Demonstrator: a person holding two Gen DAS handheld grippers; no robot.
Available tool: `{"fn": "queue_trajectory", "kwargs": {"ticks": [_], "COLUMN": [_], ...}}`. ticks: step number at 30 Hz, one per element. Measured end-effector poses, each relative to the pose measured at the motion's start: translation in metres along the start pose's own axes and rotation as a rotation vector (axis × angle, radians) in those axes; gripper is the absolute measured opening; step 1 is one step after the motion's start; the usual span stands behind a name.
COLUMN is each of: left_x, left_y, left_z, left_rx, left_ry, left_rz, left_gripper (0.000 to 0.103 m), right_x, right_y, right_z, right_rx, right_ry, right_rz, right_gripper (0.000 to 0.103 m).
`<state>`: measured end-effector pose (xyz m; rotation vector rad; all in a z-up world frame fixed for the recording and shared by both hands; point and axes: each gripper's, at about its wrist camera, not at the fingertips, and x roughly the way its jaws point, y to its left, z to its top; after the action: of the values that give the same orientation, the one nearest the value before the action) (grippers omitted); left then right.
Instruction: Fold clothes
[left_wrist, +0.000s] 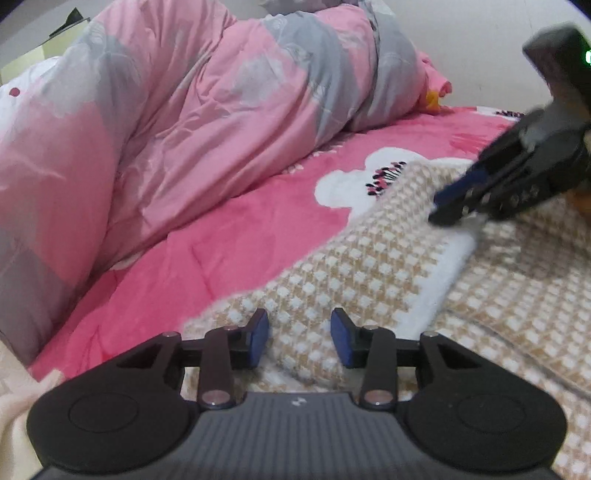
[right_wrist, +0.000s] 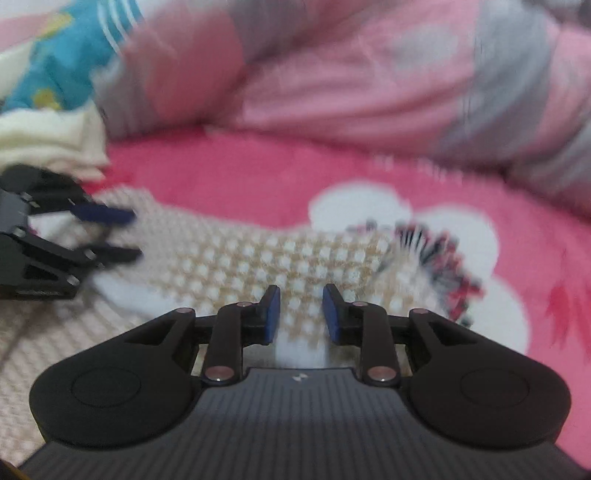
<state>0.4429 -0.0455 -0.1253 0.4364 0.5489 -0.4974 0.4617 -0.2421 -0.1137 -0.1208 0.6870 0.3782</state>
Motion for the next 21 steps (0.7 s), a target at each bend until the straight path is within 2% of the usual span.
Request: {"fn": "queue_trajectory", "kwargs": {"ticks": [3,8,11,15,16,19,21], "left_x": [0.008,0.018,0.022,0.015,0.01,-0.013,-0.029], "left_y": [0.013,0.02,0.023,0.017,0.018,0.021,0.023], "left_z": [0.001,0.003,0.001,0.0,0.002,0.009,0.015], "left_rx": [-0.046,-0.03,-0.028,0.007,0.013,0.002,-0.026], "left_ry": [0.01,0.004,-0.008,-0.029,-0.034,-0.081,-0.13], "left_rz": [0.011,0.039,0.049,0.073,0.086,0.101,0.085], "left_gripper": [0.037,0.036,0.036,0.037,0.04,0.041,0.042], "right_x": [0.002,0.014,0.021,0.015,0.011,-0.01,-0.027], "right_y": [-0.002,-0.005,-0.006,0.0,0.0,-0.006,-0.012], "right_z": [0.005,0.011,0.009,-0.001,0.0,0.006,0.016], "right_rx": [0.035,0.082,0.097,0.078,0.08,0.116,0.156], "right_ry": [0.005,0.017,-0.012,-0.064,-0.066,-0.075,-0.123], "right_rz": [0.006,0.019,0.013,-0.015,-0.015,0.012,0.049], "right_gripper": [0.024,0.024,0.024,0.024,0.024,0.025,0.025]}}
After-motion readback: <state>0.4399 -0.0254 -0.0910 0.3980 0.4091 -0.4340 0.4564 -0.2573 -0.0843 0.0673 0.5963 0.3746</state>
